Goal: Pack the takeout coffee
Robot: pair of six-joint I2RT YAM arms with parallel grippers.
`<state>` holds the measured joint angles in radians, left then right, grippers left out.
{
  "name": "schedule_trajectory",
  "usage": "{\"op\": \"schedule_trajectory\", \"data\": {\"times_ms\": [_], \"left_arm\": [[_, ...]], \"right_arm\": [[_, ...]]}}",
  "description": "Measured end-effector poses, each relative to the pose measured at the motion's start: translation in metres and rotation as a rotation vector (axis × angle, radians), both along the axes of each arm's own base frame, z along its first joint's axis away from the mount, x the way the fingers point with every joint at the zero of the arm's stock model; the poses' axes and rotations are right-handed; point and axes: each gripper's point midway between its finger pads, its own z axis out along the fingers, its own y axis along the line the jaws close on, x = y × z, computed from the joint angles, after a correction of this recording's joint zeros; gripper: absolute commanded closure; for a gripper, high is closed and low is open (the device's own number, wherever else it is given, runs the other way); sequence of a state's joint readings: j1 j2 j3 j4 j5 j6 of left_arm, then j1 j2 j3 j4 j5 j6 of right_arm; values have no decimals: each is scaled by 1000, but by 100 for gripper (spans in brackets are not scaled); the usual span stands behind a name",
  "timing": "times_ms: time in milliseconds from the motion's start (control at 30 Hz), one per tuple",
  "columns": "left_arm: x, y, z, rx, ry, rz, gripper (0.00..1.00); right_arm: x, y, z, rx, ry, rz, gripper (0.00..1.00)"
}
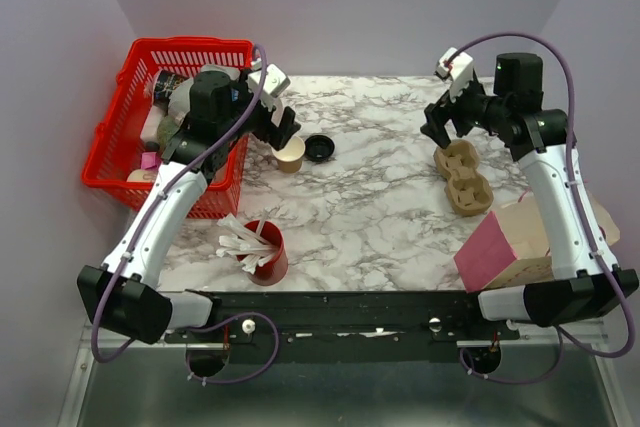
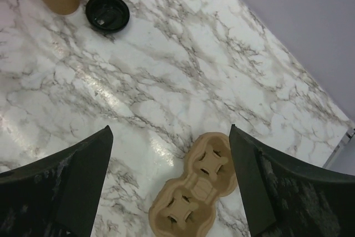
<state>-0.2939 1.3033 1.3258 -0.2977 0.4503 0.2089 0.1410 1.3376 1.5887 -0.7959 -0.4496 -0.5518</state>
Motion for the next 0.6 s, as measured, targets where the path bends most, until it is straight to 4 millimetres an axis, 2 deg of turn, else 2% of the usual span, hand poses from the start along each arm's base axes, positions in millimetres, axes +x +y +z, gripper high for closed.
{"op": "schedule_trajectory", "data": {"times_ms": [200,300,600], "left_arm": [[-19,4,-9,80,1,-43,1],[-25,8,-12,108,-4,-53,1],[-38,10,-22,147,23,-76,5]], "right_arm": [[-10,32,-21,-57,78,128,9],[-20,45,-27,-73,102,186,14],[-28,57,-31,-56,148,241,24]]}}
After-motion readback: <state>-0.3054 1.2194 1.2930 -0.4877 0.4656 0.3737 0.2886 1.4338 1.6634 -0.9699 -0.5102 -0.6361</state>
